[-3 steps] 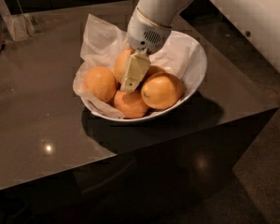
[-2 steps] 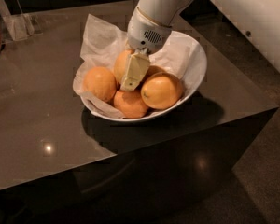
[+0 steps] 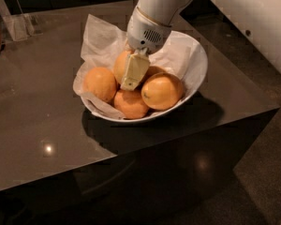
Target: Pick orange from white bowl
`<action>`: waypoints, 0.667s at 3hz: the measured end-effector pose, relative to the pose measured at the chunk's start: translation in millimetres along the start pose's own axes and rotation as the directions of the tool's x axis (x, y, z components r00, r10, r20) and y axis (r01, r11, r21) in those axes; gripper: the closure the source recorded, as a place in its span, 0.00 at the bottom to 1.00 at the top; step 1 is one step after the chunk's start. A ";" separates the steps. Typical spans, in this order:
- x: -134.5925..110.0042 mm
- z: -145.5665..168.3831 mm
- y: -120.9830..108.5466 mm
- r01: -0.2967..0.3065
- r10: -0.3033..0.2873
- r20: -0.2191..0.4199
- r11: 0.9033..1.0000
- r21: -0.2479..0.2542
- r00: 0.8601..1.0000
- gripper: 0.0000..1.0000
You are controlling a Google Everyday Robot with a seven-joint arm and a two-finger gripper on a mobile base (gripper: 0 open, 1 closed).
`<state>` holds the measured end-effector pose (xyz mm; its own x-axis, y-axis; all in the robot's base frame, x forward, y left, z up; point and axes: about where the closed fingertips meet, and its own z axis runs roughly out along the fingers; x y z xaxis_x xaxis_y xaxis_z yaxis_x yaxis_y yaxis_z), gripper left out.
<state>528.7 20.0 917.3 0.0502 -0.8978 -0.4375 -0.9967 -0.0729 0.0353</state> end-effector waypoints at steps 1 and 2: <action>6.5 -21.2 15.5 0.001 -0.006 0.077 0.998 0.065 0.997 1.00; 4.5 -32.1 26.7 0.011 -0.023 0.120 0.995 0.100 0.993 1.00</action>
Offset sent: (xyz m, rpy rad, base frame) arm -0.0989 -0.1112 0.0934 0.4254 -0.3154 -0.1910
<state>504.4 0.1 945.1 0.0656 -0.8375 -0.5424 -0.9974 -0.0392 -0.0600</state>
